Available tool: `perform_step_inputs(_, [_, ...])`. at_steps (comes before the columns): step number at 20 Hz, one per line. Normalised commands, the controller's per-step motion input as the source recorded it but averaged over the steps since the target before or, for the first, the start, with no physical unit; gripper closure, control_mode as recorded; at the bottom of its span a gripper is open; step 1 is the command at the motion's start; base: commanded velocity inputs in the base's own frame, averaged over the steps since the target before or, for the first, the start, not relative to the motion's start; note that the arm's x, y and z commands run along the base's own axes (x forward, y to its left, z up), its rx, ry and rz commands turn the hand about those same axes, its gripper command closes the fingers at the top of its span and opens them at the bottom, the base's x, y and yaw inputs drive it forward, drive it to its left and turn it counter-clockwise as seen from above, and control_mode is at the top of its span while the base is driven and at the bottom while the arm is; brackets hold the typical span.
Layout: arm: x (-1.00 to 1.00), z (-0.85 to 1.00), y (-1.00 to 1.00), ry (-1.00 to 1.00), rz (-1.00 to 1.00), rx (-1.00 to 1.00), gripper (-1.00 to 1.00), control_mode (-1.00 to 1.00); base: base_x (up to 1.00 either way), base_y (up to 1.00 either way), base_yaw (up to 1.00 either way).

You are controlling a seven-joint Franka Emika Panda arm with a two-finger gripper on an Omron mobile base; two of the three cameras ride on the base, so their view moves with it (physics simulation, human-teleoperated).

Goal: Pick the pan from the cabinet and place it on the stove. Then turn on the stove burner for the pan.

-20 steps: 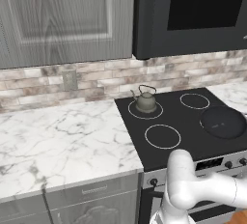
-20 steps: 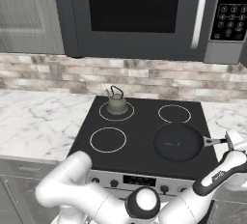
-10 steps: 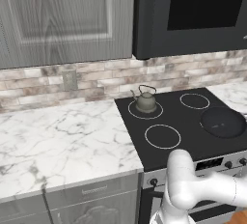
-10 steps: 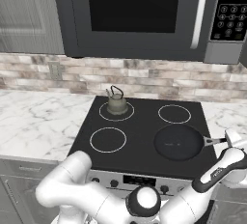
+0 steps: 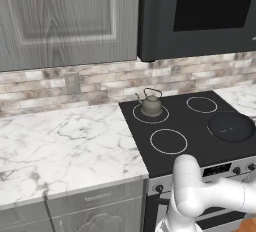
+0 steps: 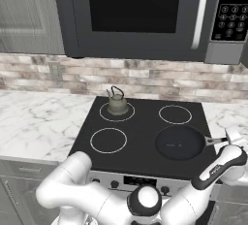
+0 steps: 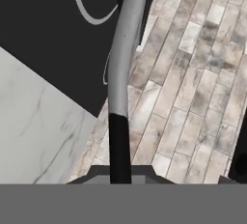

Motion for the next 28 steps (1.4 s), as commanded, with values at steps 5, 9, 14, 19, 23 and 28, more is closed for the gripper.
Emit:
perform_step_inputs(5, [0.17, -0.29, 0.0, 0.0, -0.03, -0.03, 1.0, -1.0, 0.0, 0.0, 0.0])
perform_step_inputs(9, [0.13, -0.33, 0.01, 0.0, -0.03, -0.04, 1.0, -1.0, 0.0, 0.0, 0.0])
perform_step_inputs(14, [0.12, -0.35, 0.05, 0.0, -0.02, -0.04, 1.0, -1.0, 0.0, 0.0, 0.0])
perform_step_inputs(19, [0.08, -0.35, 0.08, 0.0, 0.0, -0.03, 1.0, -1.0, 0.0, 0.0, 0.0])
perform_step_inputs(23, [0.0, -0.33, 0.08, 0.0, 0.0, -0.01, 1.0, -1.0, 0.0, 0.0, 0.0])
perform_step_inputs(28, [0.0, -0.31, 0.03, 0.0, 0.0, 0.0, -1.0, -1.0, 0.0, 0.0, 0.0])
